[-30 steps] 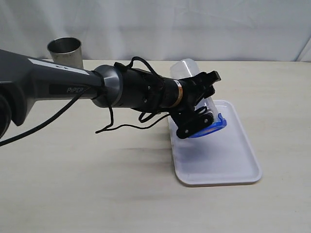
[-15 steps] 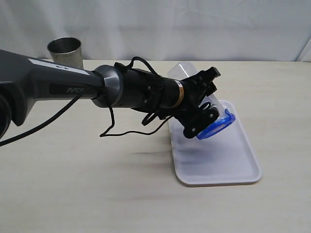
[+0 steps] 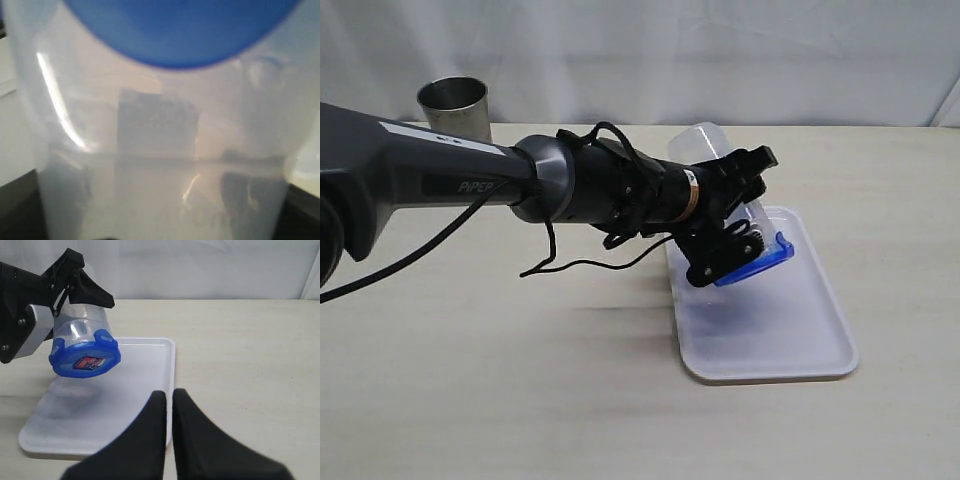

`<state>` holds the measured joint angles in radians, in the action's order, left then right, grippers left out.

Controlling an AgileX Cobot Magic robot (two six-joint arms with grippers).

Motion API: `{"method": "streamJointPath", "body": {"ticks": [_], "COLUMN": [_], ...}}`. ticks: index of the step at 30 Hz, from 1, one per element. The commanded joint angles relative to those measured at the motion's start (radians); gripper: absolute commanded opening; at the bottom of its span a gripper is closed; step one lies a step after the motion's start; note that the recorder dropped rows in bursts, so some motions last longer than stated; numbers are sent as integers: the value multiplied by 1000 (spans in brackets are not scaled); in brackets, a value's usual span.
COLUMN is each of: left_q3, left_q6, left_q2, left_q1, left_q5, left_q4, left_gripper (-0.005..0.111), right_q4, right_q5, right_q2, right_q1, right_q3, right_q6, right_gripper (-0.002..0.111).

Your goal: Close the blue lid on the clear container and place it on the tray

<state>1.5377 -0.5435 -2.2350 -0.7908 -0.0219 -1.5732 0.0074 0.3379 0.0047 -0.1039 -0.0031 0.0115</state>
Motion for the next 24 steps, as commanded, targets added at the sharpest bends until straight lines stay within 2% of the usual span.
{"method": "streamJointPath", "body": {"ticks": [1, 3, 9, 14, 18, 24], "left_q3": [11, 11, 11, 11, 11, 11], "left_q6": [-5, 15, 188, 312, 498, 958], "left_q2": [16, 16, 16, 16, 16, 12], "left_q1": [-2, -2, -2, 14, 48, 134], "left_q5": [-53, -50, 29, 144, 318, 698], "left_q4": [-10, 45, 362, 625, 680, 670], "left_gripper": [0, 0, 0, 0, 0, 0], "right_q4": [4, 4, 4, 4, 4, 4], "right_q5": [0, 0, 0, 0, 0, 0], "right_q2": [-5, -5, -5, -5, -5, -5], "right_q1": [8, 8, 8, 8, 8, 8], "right_q3": [3, 3, 3, 3, 3, 3], "right_q6": [1, 1, 1, 1, 1, 1], "right_gripper": [4, 4, 4, 4, 4, 4]}}
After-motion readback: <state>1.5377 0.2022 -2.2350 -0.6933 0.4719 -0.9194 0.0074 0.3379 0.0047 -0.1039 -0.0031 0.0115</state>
